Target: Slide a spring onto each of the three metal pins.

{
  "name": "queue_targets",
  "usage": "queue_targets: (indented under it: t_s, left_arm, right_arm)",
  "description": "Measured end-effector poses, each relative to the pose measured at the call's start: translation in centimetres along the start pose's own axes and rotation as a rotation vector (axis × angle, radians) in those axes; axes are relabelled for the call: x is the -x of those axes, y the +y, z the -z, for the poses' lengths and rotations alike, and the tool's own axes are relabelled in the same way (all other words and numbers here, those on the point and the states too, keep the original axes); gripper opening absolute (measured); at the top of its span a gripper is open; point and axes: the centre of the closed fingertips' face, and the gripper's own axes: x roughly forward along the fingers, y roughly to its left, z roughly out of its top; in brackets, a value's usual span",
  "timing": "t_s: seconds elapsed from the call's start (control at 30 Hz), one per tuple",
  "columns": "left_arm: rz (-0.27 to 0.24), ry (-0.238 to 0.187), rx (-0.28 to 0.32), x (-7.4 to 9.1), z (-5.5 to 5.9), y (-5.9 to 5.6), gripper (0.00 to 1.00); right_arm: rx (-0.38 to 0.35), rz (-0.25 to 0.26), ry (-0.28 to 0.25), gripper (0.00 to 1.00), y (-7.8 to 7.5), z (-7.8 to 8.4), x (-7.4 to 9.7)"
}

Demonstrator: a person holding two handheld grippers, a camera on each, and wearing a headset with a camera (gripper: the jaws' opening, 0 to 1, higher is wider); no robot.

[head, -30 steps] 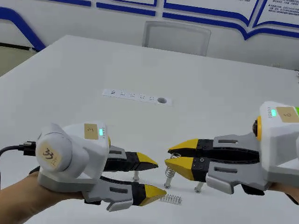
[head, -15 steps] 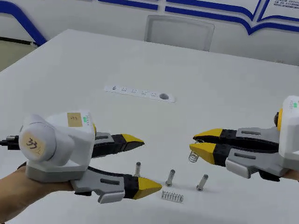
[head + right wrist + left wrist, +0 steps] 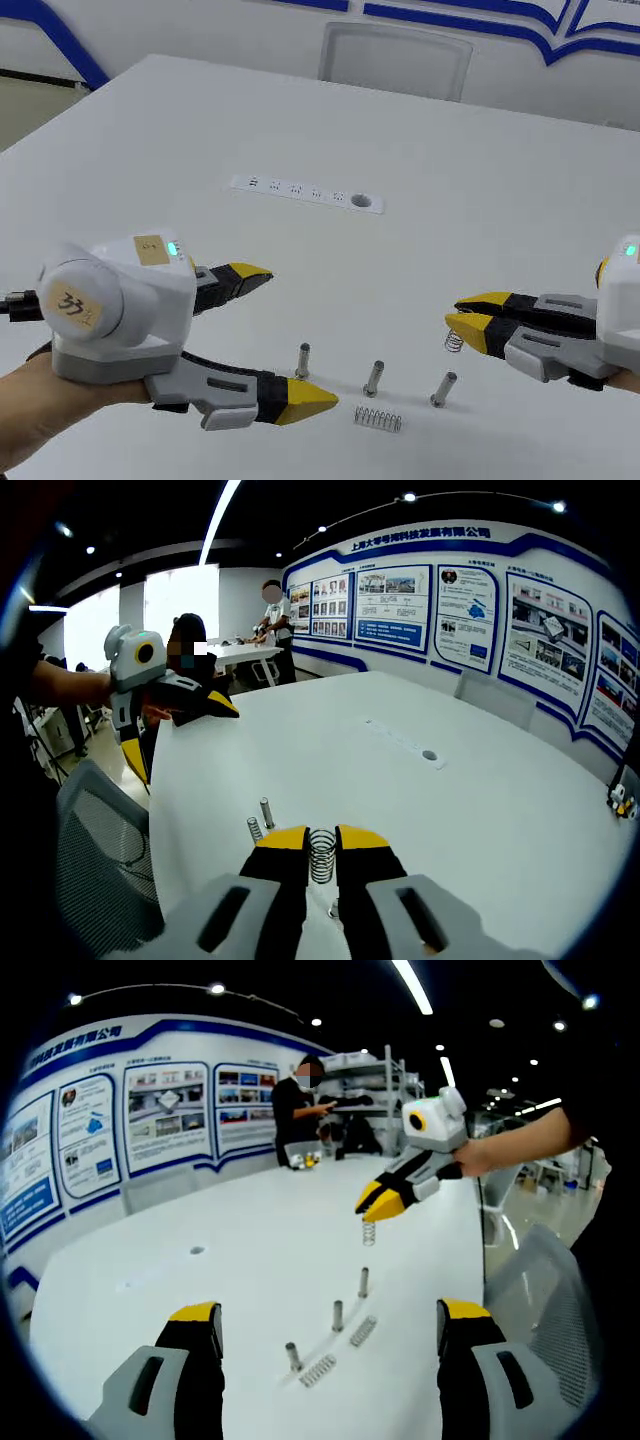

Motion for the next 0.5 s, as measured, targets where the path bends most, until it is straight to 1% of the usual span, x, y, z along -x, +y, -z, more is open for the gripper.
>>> queue_targets:
  t_s: [0.17, 0.23, 0.4, 0.5]
  left_arm:
    - [-0.007, 0.019, 0.006, 0.1, 0.5, 0.0, 0.96]
    - [-0.011, 0.027, 0.012, 0.1, 0.8, 0.1, 1.0]
    - [-0.031, 0.043, 0.023, 0.2, 1.4, 0.5, 1.0]
    - [-0.033, 0.045, 0.036, 0.3, 1.6, 0.6, 1.0]
  right_arm:
    - [-0.045, 0.021, 0.02, 0.1, -0.8, 1.6, -0.4]
    - [-0.047, 0.03, 0.029, 0.1, -1.0, 2.3, -0.6]
    - [-0.066, 0.042, 0.042, 0.1, -1.6, 3.6, -1.1]
    - [-0.088, 0.049, 0.05, 0.1, -2.2, 4.3, -1.4]
